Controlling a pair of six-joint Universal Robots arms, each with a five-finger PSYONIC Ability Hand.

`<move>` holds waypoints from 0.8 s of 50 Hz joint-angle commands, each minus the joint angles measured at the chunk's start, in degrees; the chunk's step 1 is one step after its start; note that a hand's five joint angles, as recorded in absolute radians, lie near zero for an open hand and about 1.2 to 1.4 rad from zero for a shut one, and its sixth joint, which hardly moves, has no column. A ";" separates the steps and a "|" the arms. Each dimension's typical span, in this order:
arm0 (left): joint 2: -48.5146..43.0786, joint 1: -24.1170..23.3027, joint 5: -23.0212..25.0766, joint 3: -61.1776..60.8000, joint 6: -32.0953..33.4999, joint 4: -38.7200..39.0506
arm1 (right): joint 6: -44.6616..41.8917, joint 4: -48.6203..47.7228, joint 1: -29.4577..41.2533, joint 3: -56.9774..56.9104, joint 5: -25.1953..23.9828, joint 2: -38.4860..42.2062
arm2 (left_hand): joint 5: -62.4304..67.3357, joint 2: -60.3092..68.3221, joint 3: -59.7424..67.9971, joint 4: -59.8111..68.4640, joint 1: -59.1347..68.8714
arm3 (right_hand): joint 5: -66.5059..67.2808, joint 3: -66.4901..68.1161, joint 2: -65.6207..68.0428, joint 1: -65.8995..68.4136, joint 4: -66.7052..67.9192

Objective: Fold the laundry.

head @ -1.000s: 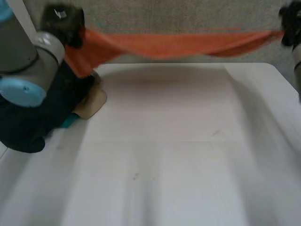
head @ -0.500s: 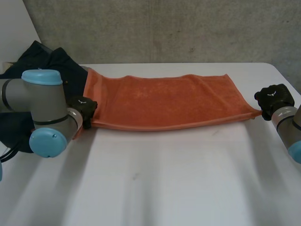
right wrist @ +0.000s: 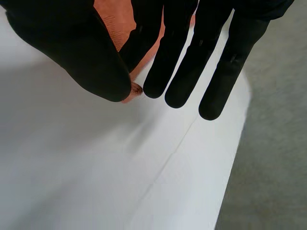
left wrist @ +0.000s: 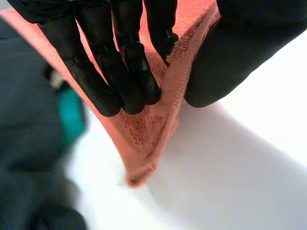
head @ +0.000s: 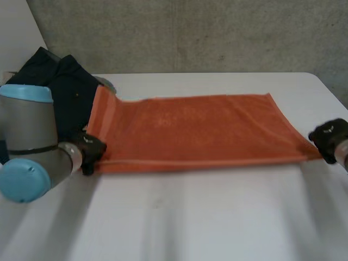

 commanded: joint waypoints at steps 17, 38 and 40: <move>-9.87 -3.00 -4.46 26.05 0.19 -10.74 | -3.41 -10.72 1.02 -11.25 -1.83 4.83 | 12.08 11.58 12.01 11.35 15.47 | 11.49 11.97 12.64 15.54 11.57; -35.21 -4.05 -6.31 67.49 2.29 -8.10 | 7.68 -22.44 9.29 -58.91 1.68 43.78 | -57.92 -58.42 -57.99 -58.65 -54.53 | -58.51 -58.03 -57.36 -54.46 -58.43; -35.12 -4.67 -6.66 67.49 3.00 -7.14 | 8.03 -21.04 9.38 -60.59 2.74 44.40 | -57.92 -58.42 -57.99 -58.65 -54.53 | -58.51 -58.03 -57.36 -54.46 -58.43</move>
